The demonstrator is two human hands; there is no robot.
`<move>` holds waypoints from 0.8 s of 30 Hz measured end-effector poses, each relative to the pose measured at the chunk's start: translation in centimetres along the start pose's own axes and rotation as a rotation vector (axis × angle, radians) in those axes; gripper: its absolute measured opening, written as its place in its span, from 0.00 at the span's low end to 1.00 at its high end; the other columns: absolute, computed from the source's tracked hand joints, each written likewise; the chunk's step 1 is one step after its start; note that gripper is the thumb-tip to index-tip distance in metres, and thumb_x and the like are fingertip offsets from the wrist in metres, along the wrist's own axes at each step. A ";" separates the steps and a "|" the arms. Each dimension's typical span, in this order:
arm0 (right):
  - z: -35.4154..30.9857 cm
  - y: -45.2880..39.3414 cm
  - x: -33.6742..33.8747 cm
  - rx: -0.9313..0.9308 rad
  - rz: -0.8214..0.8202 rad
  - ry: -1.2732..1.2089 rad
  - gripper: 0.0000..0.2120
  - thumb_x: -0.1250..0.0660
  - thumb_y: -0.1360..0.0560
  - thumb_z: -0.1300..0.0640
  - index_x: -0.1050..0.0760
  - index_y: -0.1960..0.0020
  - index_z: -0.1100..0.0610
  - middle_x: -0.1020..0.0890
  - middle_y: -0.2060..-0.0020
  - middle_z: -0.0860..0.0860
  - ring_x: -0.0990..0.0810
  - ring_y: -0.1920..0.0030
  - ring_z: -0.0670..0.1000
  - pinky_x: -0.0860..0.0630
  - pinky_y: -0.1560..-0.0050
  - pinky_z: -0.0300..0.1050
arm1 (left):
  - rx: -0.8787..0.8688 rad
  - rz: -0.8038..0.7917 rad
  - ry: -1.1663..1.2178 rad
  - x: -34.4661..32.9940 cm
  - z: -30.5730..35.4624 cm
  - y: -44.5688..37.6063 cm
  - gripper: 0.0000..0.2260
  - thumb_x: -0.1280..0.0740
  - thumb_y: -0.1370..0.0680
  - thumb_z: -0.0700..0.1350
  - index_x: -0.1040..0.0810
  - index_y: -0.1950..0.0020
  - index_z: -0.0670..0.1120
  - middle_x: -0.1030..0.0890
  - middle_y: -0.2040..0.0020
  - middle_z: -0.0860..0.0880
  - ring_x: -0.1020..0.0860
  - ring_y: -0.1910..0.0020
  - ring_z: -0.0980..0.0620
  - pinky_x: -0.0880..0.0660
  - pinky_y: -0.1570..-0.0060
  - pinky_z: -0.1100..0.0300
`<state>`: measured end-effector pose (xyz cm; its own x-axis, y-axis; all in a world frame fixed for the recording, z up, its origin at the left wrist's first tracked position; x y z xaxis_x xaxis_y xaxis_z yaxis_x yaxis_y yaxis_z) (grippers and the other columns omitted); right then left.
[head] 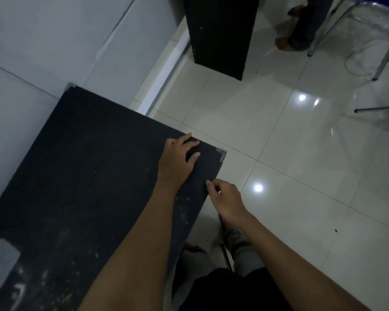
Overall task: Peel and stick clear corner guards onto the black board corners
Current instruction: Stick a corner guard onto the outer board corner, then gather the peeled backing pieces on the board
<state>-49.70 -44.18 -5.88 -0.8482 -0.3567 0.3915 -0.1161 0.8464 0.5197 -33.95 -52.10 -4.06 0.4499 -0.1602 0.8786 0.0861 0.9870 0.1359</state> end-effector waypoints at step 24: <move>-17.2 8.1 -21.9 0.025 -0.672 0.335 0.08 0.42 0.18 0.50 0.28 0.52 0.50 0.20 0.57 0.52 0.24 0.65 0.50 0.27 0.68 0.43 | 1.014 0.372 0.970 10.2 -15.3 31.9 0.13 0.33 0.18 0.41 0.23 0.33 0.51 0.19 0.44 0.54 0.22 0.46 0.56 0.28 0.56 0.71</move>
<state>-23.18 -36.33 2.87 -0.3886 -0.8976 0.2082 -0.5683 0.4114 0.7126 -13.02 -22.48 2.25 0.7537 0.5618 0.3412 -0.6362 0.4930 0.5935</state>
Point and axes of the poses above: each hand's wrist, its own y-axis away from the middle knuckle, its own x-axis out of the back of the hand, z = x × y, the point moved 2 cm from there along -y, towards the middle knuckle
